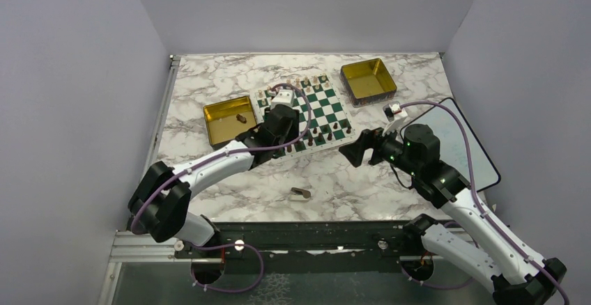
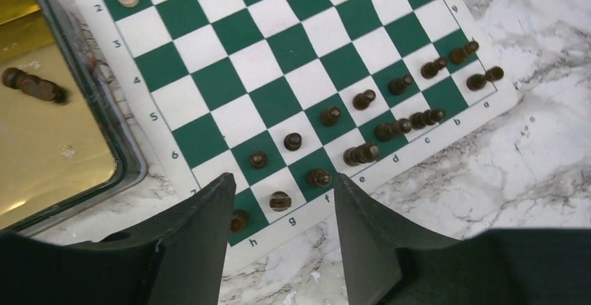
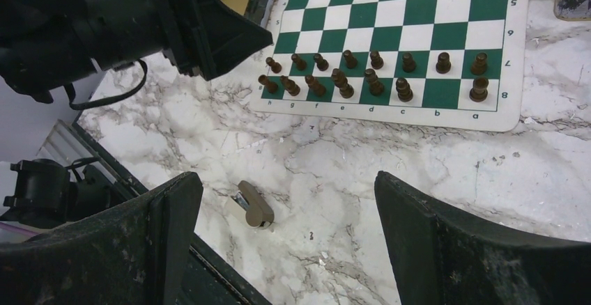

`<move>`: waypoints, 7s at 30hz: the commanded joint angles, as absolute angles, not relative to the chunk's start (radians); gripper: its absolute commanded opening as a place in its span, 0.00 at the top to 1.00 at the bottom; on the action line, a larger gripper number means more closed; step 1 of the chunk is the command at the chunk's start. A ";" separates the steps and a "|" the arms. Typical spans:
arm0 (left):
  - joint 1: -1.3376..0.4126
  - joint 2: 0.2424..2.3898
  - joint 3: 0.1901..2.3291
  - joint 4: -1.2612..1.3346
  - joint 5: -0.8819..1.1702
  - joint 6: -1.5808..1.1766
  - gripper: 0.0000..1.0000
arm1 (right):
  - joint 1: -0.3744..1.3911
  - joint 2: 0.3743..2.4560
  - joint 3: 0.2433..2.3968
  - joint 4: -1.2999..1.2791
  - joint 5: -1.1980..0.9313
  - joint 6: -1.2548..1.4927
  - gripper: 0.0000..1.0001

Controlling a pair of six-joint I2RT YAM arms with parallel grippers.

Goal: Set up the chess pieces on the board
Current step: Place the chess piece on the chessboard, then pick up the chess piece from the storage box, then place the chess piece on the chessboard.

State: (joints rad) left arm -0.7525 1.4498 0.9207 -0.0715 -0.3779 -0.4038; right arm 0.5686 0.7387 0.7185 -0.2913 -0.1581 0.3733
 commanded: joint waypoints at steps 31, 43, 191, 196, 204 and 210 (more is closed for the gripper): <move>-0.203 1.660 1.192 -0.362 -0.424 -1.005 0.64 | 0.572 0.742 0.705 -0.279 -0.129 0.358 0.00; -0.181 1.835 1.245 -0.340 -0.368 -1.036 0.65 | 0.572 0.770 0.707 -0.265 -0.124 0.352 0.00; -0.232 1.153 0.812 -0.259 0.251 -1.586 0.89 | 0.917 1.824 1.200 0.462 0.005 0.363 0.91; -0.232 1.150 0.807 -0.259 0.249 -1.579 0.69 | 0.917 1.797 1.191 0.448 0.029 0.361 0.93; -0.232 1.131 0.812 -0.268 0.223 -1.517 0.42 | 0.900 1.703 1.173 0.317 0.049 0.291 0.99; -0.241 1.109 0.849 -0.296 0.105 -1.323 0.18 | 0.822 1.604 1.239 0.018 -0.008 0.179 0.99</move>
State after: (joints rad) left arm -0.2314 1.1454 0.8127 -0.2741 0.2024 -1.4620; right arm 0.8783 1.6855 1.1782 0.2367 0.0109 0.2760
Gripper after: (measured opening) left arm 0.664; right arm 0.107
